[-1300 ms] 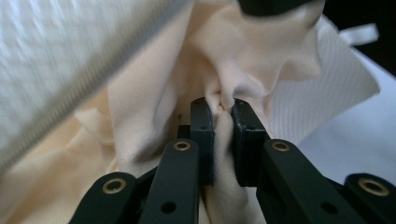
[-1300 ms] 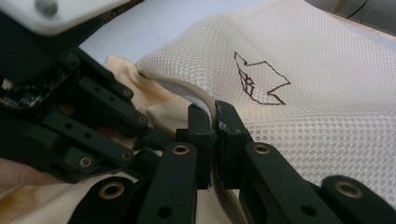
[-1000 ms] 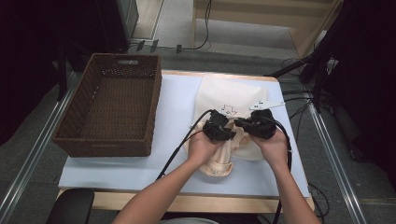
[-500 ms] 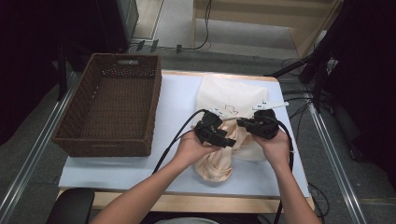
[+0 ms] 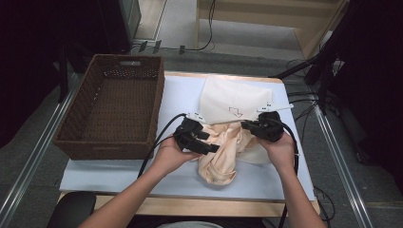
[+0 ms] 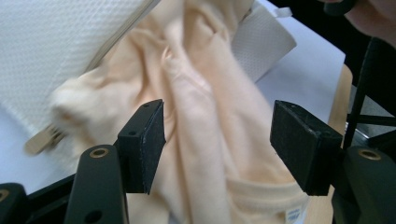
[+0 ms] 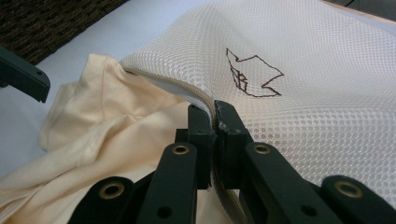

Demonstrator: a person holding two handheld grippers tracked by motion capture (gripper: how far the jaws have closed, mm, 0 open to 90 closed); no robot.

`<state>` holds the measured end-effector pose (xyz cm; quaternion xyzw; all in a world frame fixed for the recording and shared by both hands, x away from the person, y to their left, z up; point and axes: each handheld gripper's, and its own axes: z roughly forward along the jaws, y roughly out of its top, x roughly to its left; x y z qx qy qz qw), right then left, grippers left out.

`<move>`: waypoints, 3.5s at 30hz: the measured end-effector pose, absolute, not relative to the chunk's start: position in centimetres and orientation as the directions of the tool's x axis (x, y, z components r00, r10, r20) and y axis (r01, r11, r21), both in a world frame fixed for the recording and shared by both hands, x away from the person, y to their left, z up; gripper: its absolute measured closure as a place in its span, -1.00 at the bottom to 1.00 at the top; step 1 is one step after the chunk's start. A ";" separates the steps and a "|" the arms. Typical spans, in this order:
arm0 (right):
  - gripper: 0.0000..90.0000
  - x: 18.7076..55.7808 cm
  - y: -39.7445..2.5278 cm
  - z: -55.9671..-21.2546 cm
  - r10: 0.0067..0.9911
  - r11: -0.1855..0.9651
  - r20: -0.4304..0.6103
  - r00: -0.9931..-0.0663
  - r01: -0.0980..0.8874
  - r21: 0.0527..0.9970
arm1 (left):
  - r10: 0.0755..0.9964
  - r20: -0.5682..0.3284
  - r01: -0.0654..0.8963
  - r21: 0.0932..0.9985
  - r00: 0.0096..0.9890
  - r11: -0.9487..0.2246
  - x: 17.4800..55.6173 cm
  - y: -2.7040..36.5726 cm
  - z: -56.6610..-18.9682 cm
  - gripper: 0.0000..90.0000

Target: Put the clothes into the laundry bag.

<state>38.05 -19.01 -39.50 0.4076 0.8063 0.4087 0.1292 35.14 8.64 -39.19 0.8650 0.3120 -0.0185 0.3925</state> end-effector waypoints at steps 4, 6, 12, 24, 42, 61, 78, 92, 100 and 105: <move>0.95 38.0 -19.0 -39.5 0.762 0.334 0.124 -0.635 0.551 0.765 | 0.575 -0.283 0.591 0.658 0.768 -0.466 35.2 10.0 -39.7 -0.29; 0.95 38.0 -19.1 -39.5 0.763 0.334 0.126 -0.634 0.553 0.764 | 0.590 -0.291 0.603 0.664 0.753 -0.443 35.1 10.5 -39.9 -0.36; 0.95 38.0 -19.0 -39.5 0.762 0.340 0.117 -0.637 0.548 0.765 | 0.644 -0.255 0.621 0.649 0.722 -0.439 35.7 11.1 -41.0 -0.54; 0.95 38.0 -18.8 -39.8 0.760 0.351 0.106 -0.641 0.542 0.763 | 0.663 -0.249 0.650 0.598 0.707 -0.469 36.8 9.8 -44.1 -0.46; 0.95 38.1 -18.8 -40.0 0.762 0.348 0.113 -0.638 0.550 0.760 | 0.624 -0.221 0.596 0.636 0.749 -0.490 34.9 8.4 -42.1 -0.13; 0.95 38.1 -18.2 -40.2 0.756 0.364 0.115 -0.645 0.559 0.745 | 0.536 -0.255 0.571 0.579 0.805 -0.582 37.2 5.8 -44.4 0.78; 0.95 37.4 -18.4 -38.5 0.741 0.326 0.128 -0.659 0.520 0.789 | 0.570 -0.214 0.563 0.612 0.794 -0.555 38.7 2.4 -41.6 0.80; 0.95 37.1 -18.8 -37.8 0.734 0.307 0.141 -0.664 0.510 0.803 | 0.640 -0.203 0.598 0.634 0.741 -0.491 40.6 2.9 -42.1 0.80; 0.96 37.3 -18.5 -38.5 0.737 0.332 0.133 -0.663 0.526 0.783 | 0.639 -0.225 0.620 0.604 0.736 -0.501 42.0 3.2 -43.8 0.72; 0.95 37.5 -18.6 -38.7 0.737 0.336 0.131 -0.663 0.527 0.781 | 0.610 -0.254 0.610 0.619 0.751 -0.494 41.4 3.7 -42.6 0.33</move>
